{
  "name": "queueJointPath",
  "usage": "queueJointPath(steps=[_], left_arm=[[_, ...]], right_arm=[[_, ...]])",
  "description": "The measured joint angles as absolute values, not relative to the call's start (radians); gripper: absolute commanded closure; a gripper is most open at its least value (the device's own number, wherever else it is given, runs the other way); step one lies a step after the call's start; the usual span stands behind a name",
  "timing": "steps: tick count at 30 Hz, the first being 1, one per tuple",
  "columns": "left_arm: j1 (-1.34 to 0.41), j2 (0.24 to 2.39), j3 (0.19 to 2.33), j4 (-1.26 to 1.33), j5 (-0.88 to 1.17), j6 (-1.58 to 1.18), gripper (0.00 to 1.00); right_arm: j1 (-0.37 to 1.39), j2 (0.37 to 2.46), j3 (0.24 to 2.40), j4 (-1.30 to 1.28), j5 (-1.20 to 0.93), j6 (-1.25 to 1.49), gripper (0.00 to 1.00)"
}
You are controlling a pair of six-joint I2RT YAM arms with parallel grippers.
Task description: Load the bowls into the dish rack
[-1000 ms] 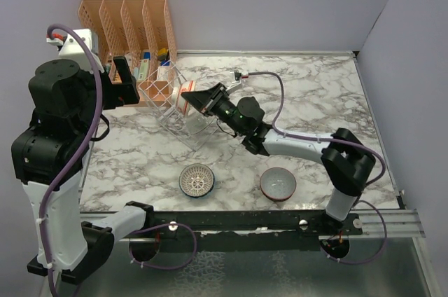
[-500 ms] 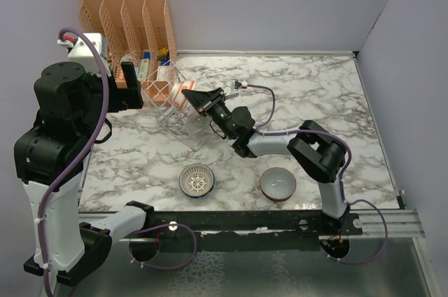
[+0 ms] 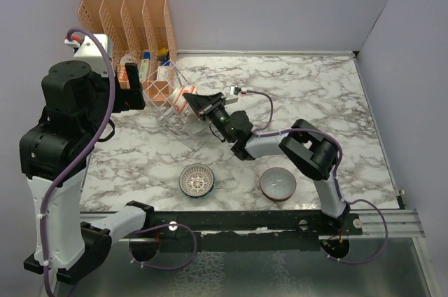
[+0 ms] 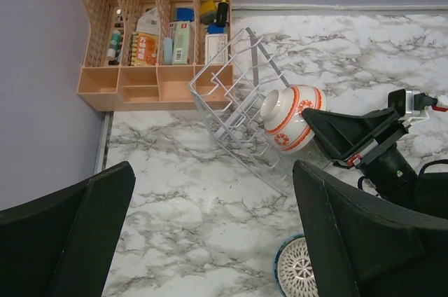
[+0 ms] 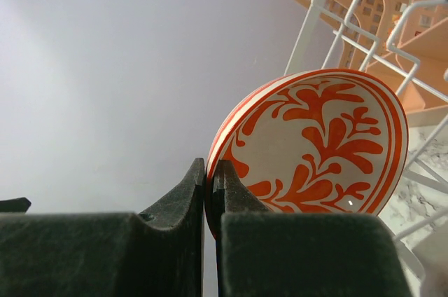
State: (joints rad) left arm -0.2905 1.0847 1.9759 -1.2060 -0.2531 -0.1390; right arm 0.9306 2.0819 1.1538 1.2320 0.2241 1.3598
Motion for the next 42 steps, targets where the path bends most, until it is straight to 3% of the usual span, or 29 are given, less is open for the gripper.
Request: queueJointPath(steps=[22, 31, 42], left_arm=[[-0.29, 1.087, 1.941, -1.206, -0.261, -0.139, 0.01], [-0.29, 1.089, 1.934, -1.206, -0.263, -0.139, 0.01], [-0.29, 1.088, 1.924, -1.206, -0.263, -0.139, 0.01]], right_arm=[[0.901, 2.138, 1.119, 1.233, 0.22, 1.43, 0.92], [0.901, 2.149, 1.106, 1.234, 0.188, 1.465, 0.85], [0.895, 2.149, 1.089, 1.227, 0.159, 1.509, 0.68]])
